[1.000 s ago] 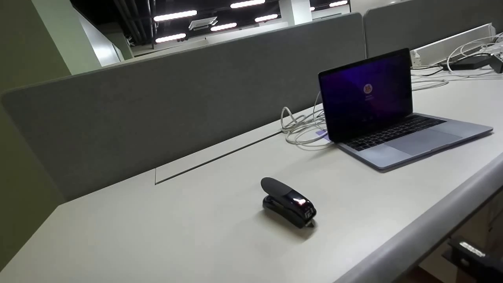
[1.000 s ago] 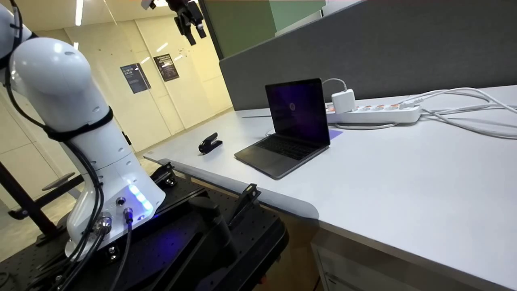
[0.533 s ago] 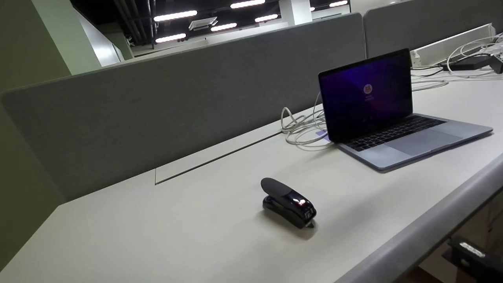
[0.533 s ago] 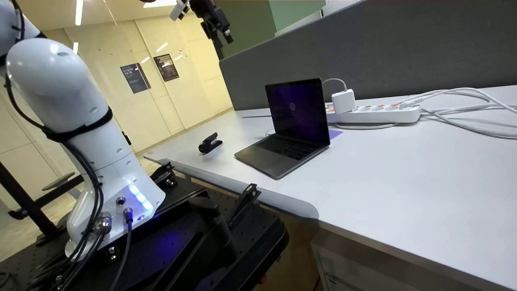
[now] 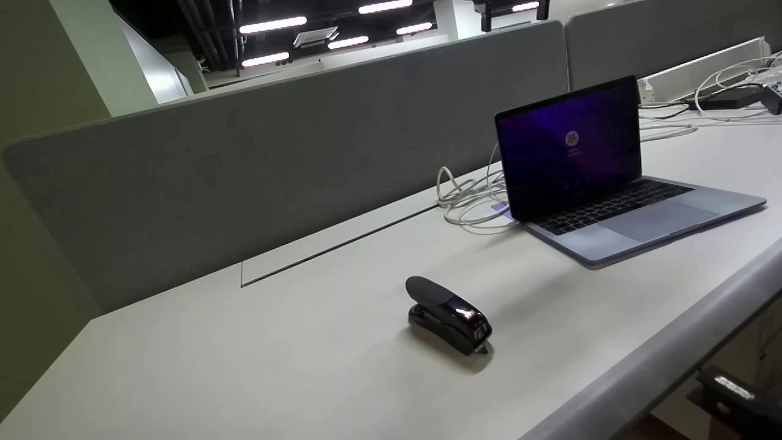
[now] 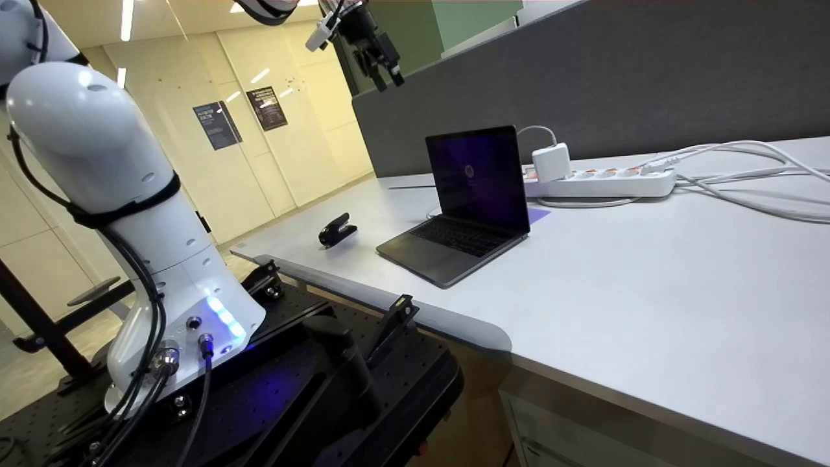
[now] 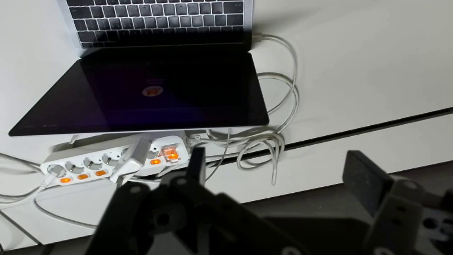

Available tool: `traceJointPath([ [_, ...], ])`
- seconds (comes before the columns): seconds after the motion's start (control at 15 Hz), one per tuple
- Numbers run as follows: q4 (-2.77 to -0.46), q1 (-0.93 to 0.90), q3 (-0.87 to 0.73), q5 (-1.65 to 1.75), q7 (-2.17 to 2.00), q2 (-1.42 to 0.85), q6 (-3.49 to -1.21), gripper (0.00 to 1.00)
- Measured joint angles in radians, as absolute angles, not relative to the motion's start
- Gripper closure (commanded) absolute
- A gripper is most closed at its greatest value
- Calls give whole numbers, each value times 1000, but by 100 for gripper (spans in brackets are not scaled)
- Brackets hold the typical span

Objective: Close the laptop

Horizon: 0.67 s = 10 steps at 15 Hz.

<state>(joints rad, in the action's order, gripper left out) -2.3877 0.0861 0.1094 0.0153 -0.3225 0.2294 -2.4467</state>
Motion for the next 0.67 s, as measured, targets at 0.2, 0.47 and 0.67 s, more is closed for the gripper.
traceJointPath([
  [0.2,-2387,83,106,18,-319,228,-2446,0],
  [0.47,-2382,104,69,66,-321,191,-2444,0],
  [0.67,-2362,130,26,112,-320,149,-2447,0],
])
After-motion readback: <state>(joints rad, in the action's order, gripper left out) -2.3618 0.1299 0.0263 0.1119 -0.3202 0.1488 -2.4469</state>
